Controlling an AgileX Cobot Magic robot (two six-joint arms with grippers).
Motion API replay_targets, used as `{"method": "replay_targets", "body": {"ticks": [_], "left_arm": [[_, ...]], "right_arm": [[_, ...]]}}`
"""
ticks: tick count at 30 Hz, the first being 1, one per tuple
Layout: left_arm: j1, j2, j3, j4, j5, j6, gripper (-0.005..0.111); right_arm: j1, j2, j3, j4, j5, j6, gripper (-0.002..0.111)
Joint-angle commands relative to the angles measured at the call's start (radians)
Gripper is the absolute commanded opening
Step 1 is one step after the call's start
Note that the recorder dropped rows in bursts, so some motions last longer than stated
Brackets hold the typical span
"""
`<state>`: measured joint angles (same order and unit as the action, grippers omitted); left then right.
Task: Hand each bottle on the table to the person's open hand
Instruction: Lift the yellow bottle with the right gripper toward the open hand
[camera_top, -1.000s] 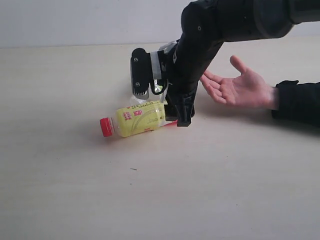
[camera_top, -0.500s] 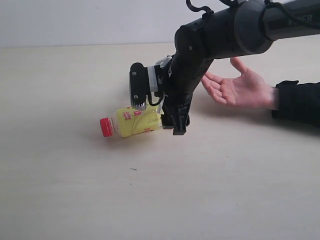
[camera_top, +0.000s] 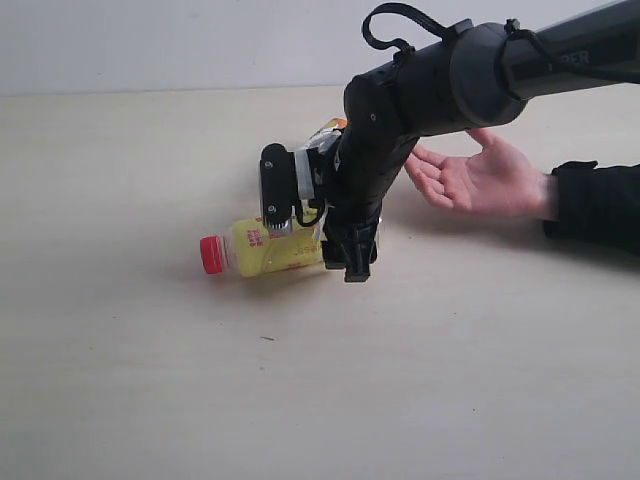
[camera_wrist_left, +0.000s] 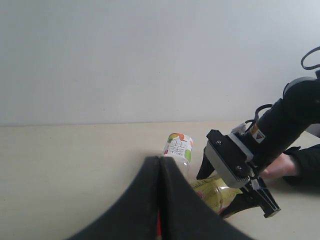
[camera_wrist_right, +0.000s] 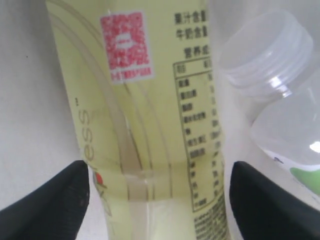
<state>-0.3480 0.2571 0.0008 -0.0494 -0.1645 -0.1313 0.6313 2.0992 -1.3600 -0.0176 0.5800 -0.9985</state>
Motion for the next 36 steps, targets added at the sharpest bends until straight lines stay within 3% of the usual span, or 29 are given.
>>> {"method": "replay_targets", "body": {"ticks": [1, 10, 16, 21, 26, 36], "left_arm": [[0.002, -0.006, -0.001, -0.005, -0.004, 0.004, 0.000], [0.002, -0.006, -0.001, -0.005, -0.004, 0.004, 0.000], [0.002, -0.006, -0.001, -0.005, -0.004, 0.004, 0.000], [0.002, -0.006, -0.001, -0.005, -0.004, 0.004, 0.000], [0.002, -0.006, -0.001, -0.005, -0.004, 0.004, 0.000], [0.002, -0.006, -0.001, -0.005, -0.004, 0.004, 0.000]], "right_arm": [[0.002, 0.001, -0.005, 0.003, 0.002, 0.003, 0.071], [0.002, 0.008, -0.005, 0.018, 0.002, 0.016, 0.071], [0.002, 0.008, -0.005, 0.018, 0.025, 0.023, 0.064], [0.002, 0.008, -0.005, 0.018, 0.057, 0.057, 0.037], [0.002, 0.008, -0.005, 0.012, 0.126, 0.057, -0.001], [0.002, -0.106, -0.005, 0.010, 0.163, 0.059, 0.000]]}}
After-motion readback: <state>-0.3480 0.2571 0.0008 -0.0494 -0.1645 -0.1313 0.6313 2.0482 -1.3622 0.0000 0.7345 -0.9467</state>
